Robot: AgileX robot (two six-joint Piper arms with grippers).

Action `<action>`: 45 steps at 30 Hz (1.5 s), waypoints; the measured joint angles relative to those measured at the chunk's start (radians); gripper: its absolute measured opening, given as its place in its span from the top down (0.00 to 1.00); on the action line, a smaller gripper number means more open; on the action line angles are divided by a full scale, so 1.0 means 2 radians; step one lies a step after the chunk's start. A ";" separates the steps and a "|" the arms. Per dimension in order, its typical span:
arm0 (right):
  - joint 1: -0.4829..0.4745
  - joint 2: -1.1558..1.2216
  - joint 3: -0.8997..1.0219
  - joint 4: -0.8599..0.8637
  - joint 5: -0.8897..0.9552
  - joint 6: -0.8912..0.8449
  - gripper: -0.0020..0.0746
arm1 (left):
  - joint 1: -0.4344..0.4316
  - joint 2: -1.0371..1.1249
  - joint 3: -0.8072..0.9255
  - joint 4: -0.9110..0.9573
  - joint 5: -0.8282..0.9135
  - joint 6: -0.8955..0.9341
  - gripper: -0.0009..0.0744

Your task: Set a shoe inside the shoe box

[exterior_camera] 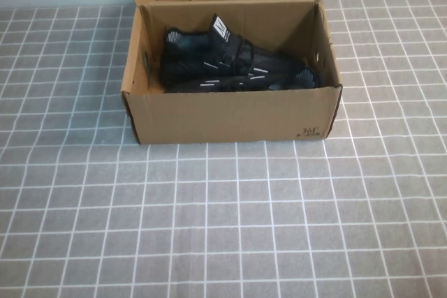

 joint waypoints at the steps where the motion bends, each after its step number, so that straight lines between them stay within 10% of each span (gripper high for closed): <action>1: 0.000 0.000 0.000 0.000 0.000 0.000 0.99 | 0.001 0.000 0.000 0.000 0.015 -0.001 0.99; 45: 0.000 0.000 0.000 0.000 0.000 0.000 0.99 | 0.002 -0.001 0.000 0.000 0.096 -0.012 0.99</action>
